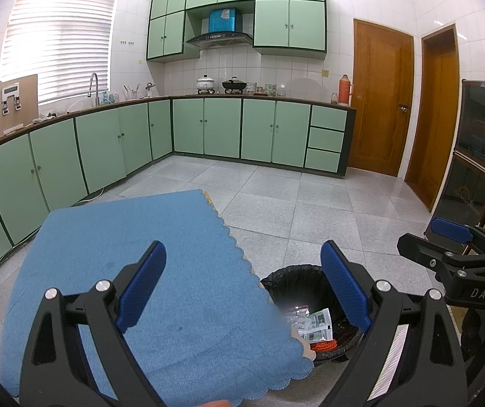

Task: Collect trash

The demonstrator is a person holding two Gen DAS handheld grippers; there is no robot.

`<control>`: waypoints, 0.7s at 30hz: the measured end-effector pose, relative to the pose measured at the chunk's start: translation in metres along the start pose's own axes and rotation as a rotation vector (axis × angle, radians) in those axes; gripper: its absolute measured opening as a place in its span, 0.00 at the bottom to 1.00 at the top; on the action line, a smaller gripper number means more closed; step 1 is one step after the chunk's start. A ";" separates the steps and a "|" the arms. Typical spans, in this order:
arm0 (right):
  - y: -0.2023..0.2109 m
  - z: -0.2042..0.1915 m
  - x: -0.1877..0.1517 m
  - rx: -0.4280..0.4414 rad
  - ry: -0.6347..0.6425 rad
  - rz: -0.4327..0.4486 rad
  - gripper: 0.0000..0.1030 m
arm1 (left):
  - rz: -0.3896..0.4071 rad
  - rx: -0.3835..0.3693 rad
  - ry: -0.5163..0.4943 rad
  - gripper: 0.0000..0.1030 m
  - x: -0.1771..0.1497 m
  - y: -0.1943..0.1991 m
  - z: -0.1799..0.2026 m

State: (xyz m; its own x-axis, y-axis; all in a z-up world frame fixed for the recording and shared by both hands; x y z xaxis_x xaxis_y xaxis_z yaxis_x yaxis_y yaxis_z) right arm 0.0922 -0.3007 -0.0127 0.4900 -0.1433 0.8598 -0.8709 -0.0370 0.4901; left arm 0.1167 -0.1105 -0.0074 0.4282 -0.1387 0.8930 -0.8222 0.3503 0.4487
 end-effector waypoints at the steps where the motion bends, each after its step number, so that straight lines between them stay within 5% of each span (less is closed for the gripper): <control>1: 0.000 0.000 0.000 0.001 0.000 0.000 0.94 | 0.000 -0.001 0.000 0.87 0.001 0.000 0.001; 21: -0.005 -0.001 -0.005 0.001 -0.005 -0.011 0.94 | -0.005 -0.002 0.003 0.87 -0.005 -0.004 0.000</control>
State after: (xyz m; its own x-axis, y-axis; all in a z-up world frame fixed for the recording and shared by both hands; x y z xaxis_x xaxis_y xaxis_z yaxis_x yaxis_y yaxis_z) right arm 0.0941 -0.2986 -0.0193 0.4993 -0.1483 0.8537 -0.8655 -0.0398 0.4993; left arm 0.1179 -0.1113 -0.0134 0.4333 -0.1380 0.8906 -0.8193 0.3513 0.4531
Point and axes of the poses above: each gripper's, at about its wrist camera, not at the fingertips, and y roughly against the way its jaws point, z to its right, x to its top, the point moved 10 cm from there along -y, roughly the way its jaws point
